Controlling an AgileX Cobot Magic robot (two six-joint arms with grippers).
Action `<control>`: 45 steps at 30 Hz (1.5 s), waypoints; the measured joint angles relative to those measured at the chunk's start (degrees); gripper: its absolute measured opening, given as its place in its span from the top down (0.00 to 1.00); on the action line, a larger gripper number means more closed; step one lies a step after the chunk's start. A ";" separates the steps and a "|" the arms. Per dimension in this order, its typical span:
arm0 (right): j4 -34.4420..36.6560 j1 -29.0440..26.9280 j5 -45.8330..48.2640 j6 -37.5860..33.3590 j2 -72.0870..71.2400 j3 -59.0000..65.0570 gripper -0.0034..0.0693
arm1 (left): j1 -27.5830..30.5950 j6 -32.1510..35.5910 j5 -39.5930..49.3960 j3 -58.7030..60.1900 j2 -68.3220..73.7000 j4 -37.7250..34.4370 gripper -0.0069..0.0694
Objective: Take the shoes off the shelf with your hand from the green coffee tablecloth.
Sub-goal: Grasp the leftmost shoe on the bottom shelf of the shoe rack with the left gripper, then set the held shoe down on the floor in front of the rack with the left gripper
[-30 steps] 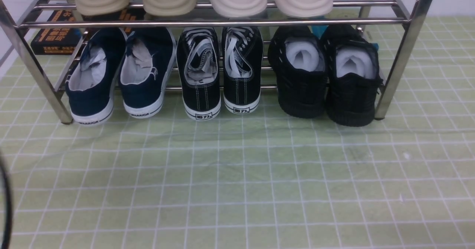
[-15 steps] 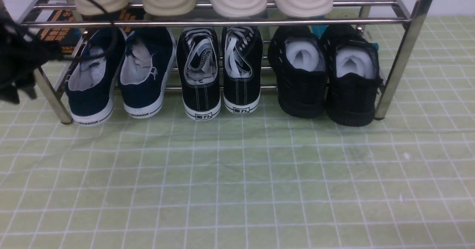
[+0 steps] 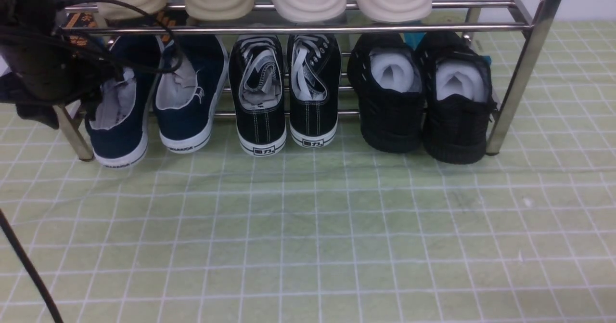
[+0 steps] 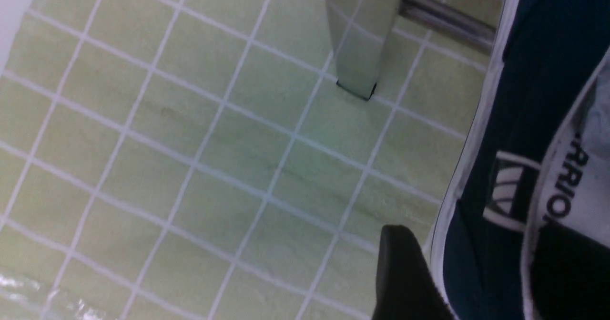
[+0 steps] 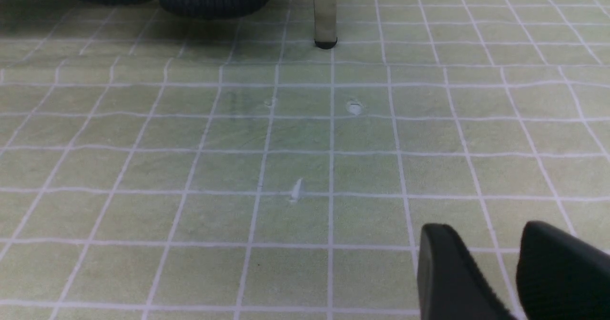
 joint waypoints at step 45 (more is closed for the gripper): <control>0.00 0.00 0.00 0.00 0.00 0.00 0.62 | -0.02 9.64 18.55 7.25 -23.04 -5.43 0.86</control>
